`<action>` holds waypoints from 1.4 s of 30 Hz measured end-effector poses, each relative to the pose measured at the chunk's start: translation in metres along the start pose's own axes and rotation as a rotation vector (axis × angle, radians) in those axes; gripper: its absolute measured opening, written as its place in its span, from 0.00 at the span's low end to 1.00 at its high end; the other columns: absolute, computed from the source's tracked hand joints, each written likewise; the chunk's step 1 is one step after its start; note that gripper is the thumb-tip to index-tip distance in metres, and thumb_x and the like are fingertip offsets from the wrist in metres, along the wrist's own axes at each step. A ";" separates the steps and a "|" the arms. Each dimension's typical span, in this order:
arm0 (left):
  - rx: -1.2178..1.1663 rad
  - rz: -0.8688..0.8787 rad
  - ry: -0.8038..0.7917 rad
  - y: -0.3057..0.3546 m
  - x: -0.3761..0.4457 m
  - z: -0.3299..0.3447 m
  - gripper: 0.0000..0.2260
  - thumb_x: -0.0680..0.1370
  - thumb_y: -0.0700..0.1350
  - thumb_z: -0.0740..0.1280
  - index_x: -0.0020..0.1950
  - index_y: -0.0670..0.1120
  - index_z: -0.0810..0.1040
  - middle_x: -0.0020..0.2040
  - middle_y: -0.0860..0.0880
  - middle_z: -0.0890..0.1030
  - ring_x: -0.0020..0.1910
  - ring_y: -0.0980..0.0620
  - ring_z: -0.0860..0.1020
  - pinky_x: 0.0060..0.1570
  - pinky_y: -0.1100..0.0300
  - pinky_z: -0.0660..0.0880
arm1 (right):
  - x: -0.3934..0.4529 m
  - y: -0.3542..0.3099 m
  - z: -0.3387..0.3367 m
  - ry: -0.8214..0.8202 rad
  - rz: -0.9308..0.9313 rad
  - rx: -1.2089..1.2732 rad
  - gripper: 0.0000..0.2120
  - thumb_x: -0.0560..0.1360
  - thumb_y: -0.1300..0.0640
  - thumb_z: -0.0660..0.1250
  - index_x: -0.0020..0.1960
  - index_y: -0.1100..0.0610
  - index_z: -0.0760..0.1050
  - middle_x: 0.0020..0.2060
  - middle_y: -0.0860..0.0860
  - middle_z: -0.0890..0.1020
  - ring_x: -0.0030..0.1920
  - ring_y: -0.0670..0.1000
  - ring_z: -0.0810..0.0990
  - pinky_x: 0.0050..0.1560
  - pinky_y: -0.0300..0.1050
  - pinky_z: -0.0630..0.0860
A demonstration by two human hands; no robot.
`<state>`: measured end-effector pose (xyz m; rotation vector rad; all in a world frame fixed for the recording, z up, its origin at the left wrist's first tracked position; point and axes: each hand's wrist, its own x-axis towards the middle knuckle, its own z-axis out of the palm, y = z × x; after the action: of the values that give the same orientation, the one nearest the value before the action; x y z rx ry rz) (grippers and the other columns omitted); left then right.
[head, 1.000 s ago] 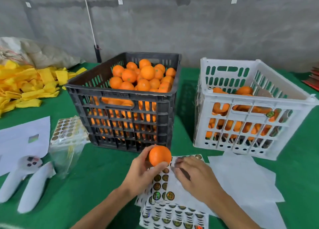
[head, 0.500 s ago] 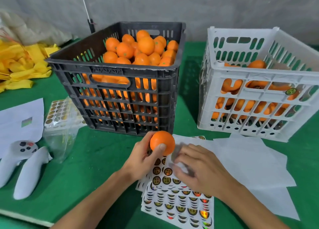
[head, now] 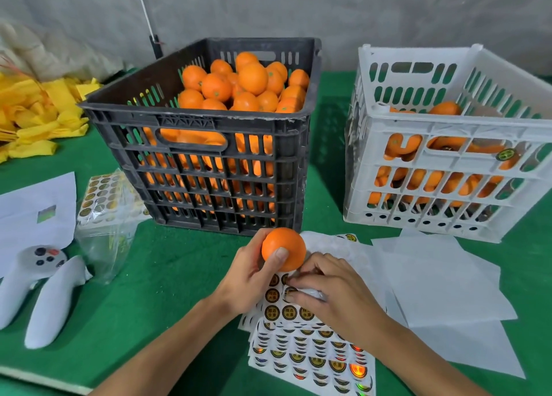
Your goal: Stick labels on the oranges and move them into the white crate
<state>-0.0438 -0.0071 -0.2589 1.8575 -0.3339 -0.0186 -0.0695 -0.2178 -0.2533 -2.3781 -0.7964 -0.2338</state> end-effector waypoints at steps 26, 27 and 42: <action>0.009 -0.012 -0.055 0.003 -0.001 0.001 0.23 0.79 0.72 0.62 0.68 0.60 0.73 0.57 0.52 0.84 0.55 0.48 0.83 0.57 0.43 0.80 | 0.004 -0.001 -0.002 0.193 0.225 0.152 0.27 0.83 0.34 0.53 0.78 0.44 0.64 0.54 0.35 0.72 0.54 0.43 0.77 0.50 0.37 0.75; -0.002 -0.011 -0.051 0.003 -0.001 0.001 0.23 0.79 0.71 0.62 0.68 0.60 0.73 0.57 0.52 0.84 0.56 0.48 0.84 0.57 0.43 0.80 | 0.004 -0.002 -0.004 0.210 0.230 0.134 0.28 0.82 0.34 0.53 0.78 0.45 0.63 0.55 0.35 0.71 0.54 0.42 0.77 0.51 0.37 0.75; -0.273 0.124 0.070 0.102 0.032 0.022 0.26 0.79 0.67 0.68 0.74 0.58 0.73 0.66 0.53 0.81 0.66 0.49 0.80 0.64 0.51 0.79 | 0.043 -0.020 -0.057 0.673 -0.118 -0.365 0.32 0.80 0.42 0.68 0.75 0.62 0.70 0.74 0.53 0.72 0.74 0.50 0.70 0.75 0.43 0.65</action>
<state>-0.0394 -0.0631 -0.1655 1.5612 -0.3781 0.0816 -0.0452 -0.2186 -0.1826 -2.3270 -0.5934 -1.2407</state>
